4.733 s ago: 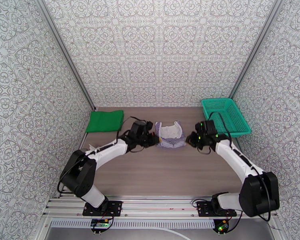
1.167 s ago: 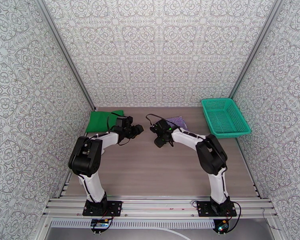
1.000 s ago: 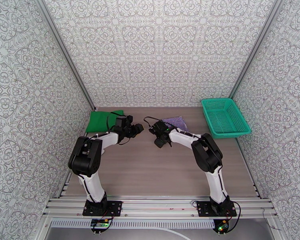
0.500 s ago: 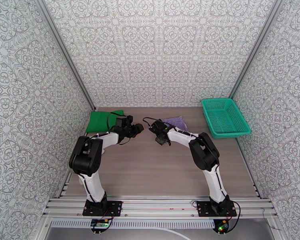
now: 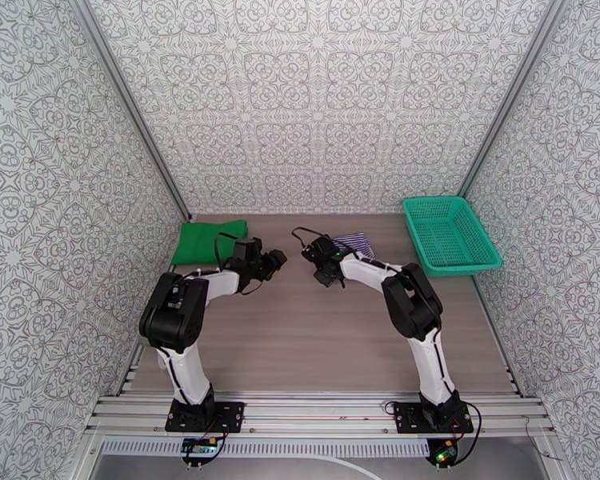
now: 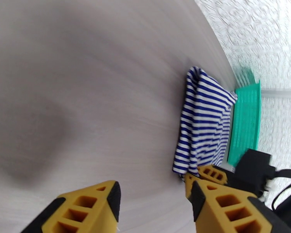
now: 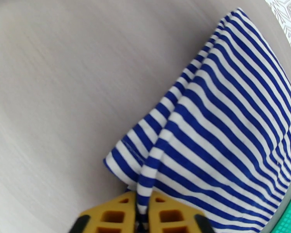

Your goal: Fold and stack the mixed laundry pile

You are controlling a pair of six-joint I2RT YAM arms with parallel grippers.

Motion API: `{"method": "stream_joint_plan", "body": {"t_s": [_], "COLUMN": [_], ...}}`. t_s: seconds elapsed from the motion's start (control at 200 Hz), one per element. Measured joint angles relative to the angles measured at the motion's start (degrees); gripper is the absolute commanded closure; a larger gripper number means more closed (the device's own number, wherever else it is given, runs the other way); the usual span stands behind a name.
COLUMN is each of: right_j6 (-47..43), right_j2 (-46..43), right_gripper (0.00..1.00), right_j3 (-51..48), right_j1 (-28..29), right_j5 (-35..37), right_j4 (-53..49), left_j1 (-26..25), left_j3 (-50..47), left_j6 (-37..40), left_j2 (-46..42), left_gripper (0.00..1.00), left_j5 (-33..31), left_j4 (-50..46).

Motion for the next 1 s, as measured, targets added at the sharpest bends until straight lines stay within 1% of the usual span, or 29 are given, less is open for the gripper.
{"method": "stream_joint_plan", "body": {"t_s": [0.195, 0.4, 0.645, 0.845, 1.0], "right_j6": [0.3, 0.4, 0.4, 0.8, 1.3], "right_j2": [-4.7, -5.6, -5.6, -6.3, -7.7], "right_gripper": [1.00, 1.00, 1.00, 1.00, 1.00], "right_j3": [-2.3, -3.6, -5.0, -6.6, -7.4], "right_j1": [-1.4, -1.6, -1.6, -1.6, -1.6], "right_j5": [-3.2, -5.0, -6.6, -7.6, -7.8], "right_j4": [2.4, 4.2, 4.5, 5.4, 5.9], "left_j1": [-3.9, -7.7, -10.3, -11.8, -12.5], "left_j3": [0.4, 3.3, 7.3, 10.5, 11.0], "left_j6": [-5.1, -9.5, -14.4, -16.9, -18.4], "left_j2": [1.1, 5.5, 10.1, 12.7, 13.6], "left_gripper": [0.39, 0.30, 0.29, 0.29, 0.28], "left_j5": [-2.1, -2.5, -2.5, -3.6, -4.6], "left_j4": [2.4, 4.2, 8.6, 9.2, 9.3]}}
